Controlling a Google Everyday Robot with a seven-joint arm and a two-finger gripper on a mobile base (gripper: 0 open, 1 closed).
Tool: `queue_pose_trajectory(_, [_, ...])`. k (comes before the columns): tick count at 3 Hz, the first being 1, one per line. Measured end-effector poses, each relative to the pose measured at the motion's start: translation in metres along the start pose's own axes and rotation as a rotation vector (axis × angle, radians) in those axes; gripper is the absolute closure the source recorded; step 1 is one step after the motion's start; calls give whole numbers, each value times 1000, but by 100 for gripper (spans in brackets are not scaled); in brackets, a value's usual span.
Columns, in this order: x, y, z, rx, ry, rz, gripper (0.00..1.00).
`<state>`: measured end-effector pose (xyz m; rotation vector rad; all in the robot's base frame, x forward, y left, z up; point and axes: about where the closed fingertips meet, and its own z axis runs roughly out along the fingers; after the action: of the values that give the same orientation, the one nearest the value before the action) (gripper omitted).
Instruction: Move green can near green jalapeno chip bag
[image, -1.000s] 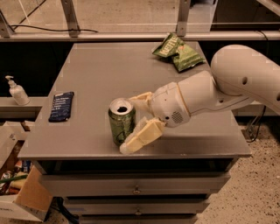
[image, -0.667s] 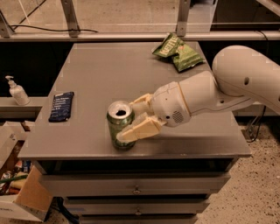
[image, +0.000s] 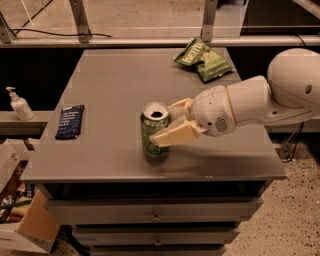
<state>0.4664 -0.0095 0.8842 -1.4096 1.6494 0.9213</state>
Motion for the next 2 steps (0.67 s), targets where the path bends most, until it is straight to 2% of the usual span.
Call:
queue_pose_trajectory(1, [4,-26,-46,105,-1,12,100])
queue_pose_trajectory(2, [4,-60,-108,229,10,9,100])
